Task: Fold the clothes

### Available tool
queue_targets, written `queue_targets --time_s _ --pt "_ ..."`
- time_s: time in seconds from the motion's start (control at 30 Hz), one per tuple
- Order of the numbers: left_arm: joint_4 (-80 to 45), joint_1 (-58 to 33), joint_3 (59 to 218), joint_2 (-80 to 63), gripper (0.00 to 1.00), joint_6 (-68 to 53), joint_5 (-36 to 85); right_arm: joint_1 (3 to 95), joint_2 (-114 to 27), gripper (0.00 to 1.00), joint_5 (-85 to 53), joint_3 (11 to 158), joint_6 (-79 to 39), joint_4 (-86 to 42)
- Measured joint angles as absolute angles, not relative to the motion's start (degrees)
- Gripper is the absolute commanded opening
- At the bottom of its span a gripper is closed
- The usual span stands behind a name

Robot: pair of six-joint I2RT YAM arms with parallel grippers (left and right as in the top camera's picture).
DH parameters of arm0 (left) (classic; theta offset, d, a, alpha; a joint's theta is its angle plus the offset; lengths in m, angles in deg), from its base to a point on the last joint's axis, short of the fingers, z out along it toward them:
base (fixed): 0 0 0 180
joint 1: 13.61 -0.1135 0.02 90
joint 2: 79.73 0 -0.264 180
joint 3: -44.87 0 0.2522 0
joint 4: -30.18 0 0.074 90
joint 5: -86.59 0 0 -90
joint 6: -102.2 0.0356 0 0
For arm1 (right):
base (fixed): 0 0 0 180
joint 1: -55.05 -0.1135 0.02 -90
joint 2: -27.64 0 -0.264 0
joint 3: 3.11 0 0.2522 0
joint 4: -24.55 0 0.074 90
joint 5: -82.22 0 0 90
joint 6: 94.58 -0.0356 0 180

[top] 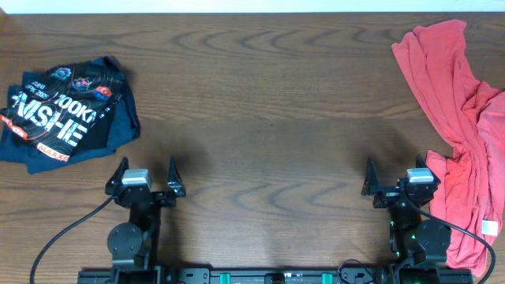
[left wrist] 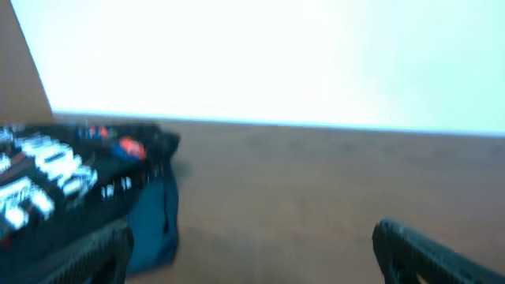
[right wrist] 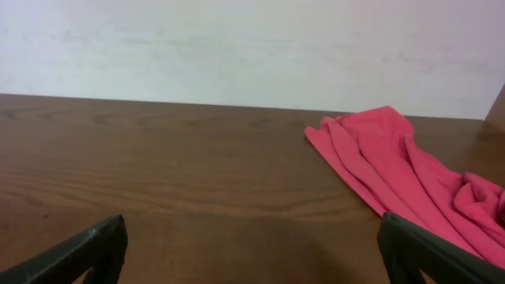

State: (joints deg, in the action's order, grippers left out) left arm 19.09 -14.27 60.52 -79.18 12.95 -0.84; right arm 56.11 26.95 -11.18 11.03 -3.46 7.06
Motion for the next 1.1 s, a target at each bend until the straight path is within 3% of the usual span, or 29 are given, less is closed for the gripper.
queue_targets --time_s 1.1 --pt "15.3 -14.3 59.3 -78.5 0.98 15.3 -0.3 56.1 27.0 0.99 -11.2 11.0 -3.5 7.1"
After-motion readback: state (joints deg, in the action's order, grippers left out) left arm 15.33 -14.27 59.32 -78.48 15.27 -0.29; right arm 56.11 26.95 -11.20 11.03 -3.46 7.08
